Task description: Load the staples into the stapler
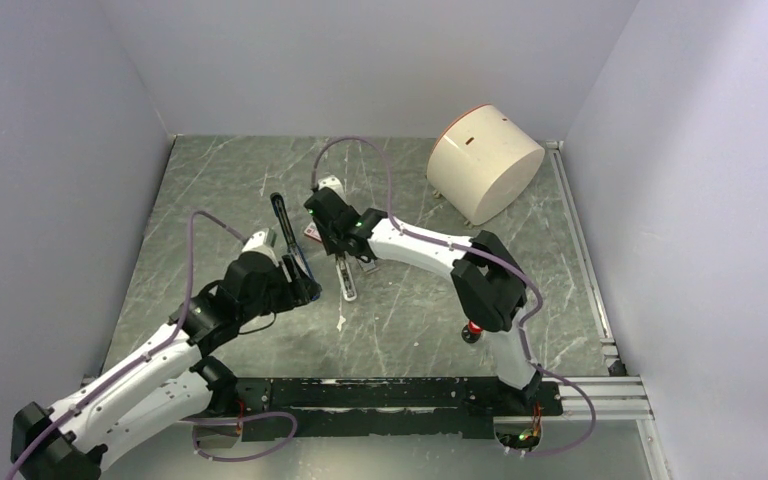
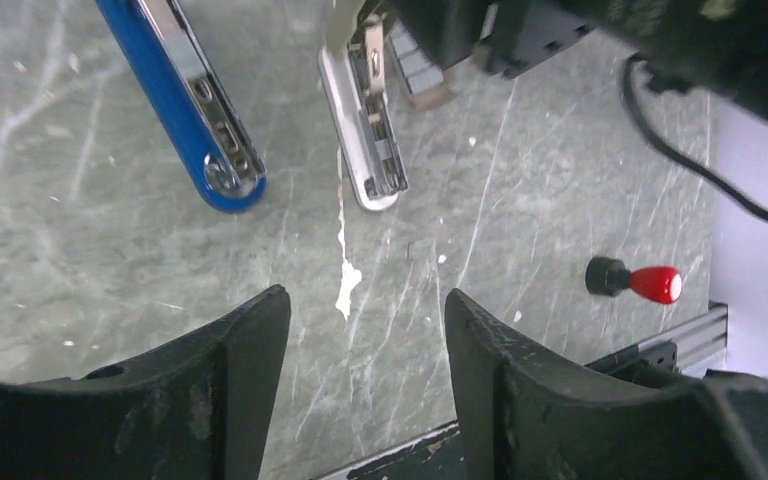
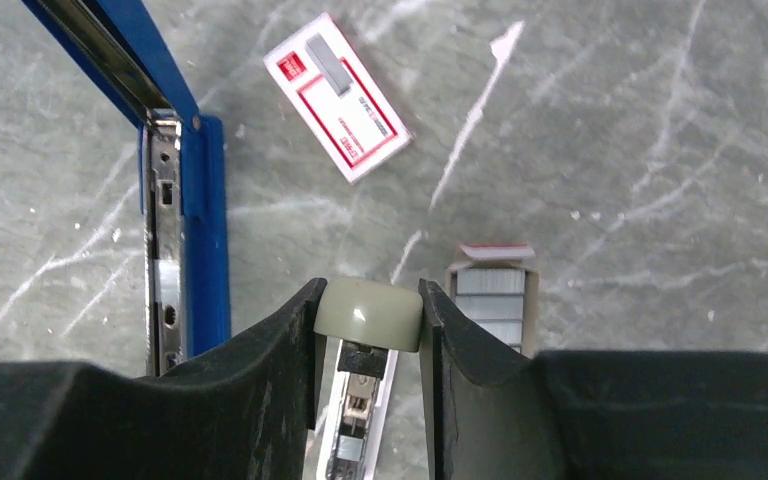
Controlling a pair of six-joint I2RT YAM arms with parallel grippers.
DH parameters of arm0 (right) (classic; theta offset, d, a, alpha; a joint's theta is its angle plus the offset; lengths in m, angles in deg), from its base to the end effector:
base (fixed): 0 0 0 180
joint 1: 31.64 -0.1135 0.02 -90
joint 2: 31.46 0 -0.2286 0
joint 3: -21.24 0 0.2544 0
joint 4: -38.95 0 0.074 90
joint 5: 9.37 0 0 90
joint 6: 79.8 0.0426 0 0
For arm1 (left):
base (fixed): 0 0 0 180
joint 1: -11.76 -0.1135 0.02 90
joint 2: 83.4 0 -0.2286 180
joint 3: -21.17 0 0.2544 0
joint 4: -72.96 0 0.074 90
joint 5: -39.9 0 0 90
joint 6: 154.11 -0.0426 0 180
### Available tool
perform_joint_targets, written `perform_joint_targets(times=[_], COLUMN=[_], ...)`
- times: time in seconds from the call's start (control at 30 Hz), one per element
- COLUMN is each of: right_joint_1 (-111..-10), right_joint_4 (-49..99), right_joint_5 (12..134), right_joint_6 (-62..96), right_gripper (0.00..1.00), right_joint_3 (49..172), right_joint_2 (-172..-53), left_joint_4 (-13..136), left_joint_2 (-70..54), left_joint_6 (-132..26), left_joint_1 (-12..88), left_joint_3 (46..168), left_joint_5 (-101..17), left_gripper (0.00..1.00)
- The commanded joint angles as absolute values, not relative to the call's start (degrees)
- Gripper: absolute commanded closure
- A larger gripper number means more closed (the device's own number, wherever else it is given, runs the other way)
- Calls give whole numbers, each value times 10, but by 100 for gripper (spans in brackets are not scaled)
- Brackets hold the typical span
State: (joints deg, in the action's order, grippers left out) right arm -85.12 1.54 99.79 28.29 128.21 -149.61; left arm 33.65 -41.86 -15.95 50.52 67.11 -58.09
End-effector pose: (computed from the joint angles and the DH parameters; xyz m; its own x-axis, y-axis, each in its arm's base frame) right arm 0.2808 0.3557 0.1801 -0.6199 -0.3442 -0.7052 -0.4602 0.8873 -0.0286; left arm 0.1580 -0.1192 0.2181 -0.6933 -0.3895 -0.6063 0.0218 0.8296 -0.5579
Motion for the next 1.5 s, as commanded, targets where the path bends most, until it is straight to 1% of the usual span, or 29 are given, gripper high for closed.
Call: perform_joint_targets(times=[0.0, 0.07, 0.17, 0.23, 0.3, 0.5, 0.67, 0.77, 0.87, 0.97, 1.1, 1.17, 1.27, 1.3, 1.37, 1.47], right_joint_1=[-852, -852, -852, -851, -852, -852, -852, -851, -852, -852, -852, -852, -850, -851, -849, -846], right_joint_4=[5, 15, 33, 43, 50, 61, 68, 69, 72, 70, 66, 63, 65, 65, 63, 61], right_joint_5=[1009, 1005, 999, 997, 993, 992, 990, 988, 986, 987, 991, 994, 995, 995, 996, 995], right_joint_6=[313, 321, 327, 328, 328, 331, 330, 330, 331, 331, 329, 331, 336, 337, 340, 344], right_gripper=[76, 75, 71, 67, 63, 54, 49, 45, 39, 37, 38, 39, 41, 42, 44, 45], right_joint_3=[1229, 1210, 1187, 1174, 1165, 1149, 1139, 1135, 1131, 1132, 1138, 1141, 1138, 1138, 1138, 1136], right_joint_2=[-1454, -1437, -1418, -1410, -1405, -1394, -1380, -1373, -1362, -1352, -1344, -1343, -1340, -1338, -1334, -1328], left_joint_4=[448, 486, 517, 536, 550, 582, 589, 589, 612, 625, 644, 652, 677, 676, 677, 703], left_joint_2=[-403, -391, -370, -357, -341, -280, -255, -245, -230, -214, -183, -166, -139, -129, -110, -90], left_joint_6=[-112, -90, -66, -55, -46, -29, -22, -21, -19, -17, -20, -17, -21, -23, -30, -31], left_joint_1=[503, 508, 522, 536, 552, 581, 594, 598, 602, 606, 608, 607, 608, 608, 608, 608], left_joint_3=[615, 591, 573, 567, 566, 570, 573, 572, 568, 567, 575, 578, 582, 588, 599, 601], left_joint_5=[-499, -485, -498, -500, -530, -571, -598, -605, -604, -605, -612, -620, -618, -618, -620, -609], left_gripper=[39, 40, 39, 38, 36, 35, 36, 37, 41, 49, 55, 61, 73, 75, 77, 76])
